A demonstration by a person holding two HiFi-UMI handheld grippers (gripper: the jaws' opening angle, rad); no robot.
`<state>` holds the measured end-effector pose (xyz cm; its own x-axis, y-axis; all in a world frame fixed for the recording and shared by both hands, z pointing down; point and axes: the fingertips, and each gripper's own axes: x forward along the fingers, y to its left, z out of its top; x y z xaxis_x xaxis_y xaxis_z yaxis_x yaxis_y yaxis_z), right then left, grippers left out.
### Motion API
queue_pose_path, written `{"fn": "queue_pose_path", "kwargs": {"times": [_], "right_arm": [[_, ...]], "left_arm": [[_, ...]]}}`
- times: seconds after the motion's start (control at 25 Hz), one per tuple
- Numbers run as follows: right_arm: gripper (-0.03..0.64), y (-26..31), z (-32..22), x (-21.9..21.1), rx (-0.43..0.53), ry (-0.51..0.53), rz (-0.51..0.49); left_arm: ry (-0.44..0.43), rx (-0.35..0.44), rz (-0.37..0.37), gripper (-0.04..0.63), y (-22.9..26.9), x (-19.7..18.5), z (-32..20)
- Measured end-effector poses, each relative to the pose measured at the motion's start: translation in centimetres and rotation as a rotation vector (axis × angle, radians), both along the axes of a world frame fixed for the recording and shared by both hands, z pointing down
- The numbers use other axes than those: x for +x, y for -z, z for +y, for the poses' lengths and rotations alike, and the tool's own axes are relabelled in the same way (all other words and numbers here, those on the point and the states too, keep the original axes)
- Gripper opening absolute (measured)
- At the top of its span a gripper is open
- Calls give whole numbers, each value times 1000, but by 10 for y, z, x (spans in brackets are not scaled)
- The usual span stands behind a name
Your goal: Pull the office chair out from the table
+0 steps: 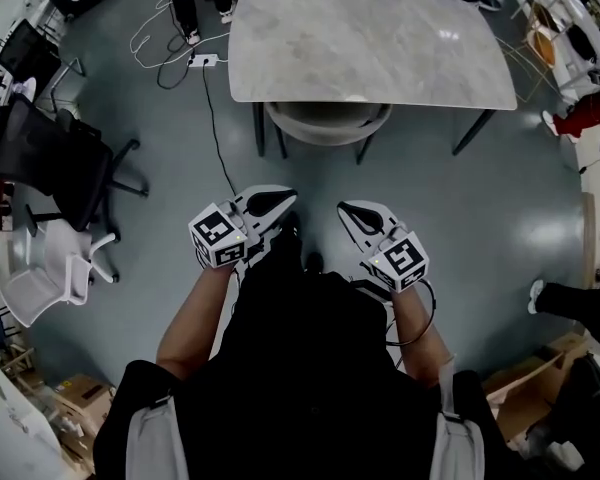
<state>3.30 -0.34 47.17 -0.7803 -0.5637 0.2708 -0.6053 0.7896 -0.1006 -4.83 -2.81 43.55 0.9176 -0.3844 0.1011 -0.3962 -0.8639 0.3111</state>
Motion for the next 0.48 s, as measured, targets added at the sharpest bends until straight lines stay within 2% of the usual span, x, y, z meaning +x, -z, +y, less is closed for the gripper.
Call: {"fn": "queue_pose_path", "kwargs": {"times": [0.28,0.48], "right_arm": [[18,-6,-45,0,-8,-27,25],[18,2,-91,-20,-8,-48,31]], "left_arm": [[-27,18,-9,12,-7,-3,-44],[-40,24,-10,12,-4,-25,-87]]}}
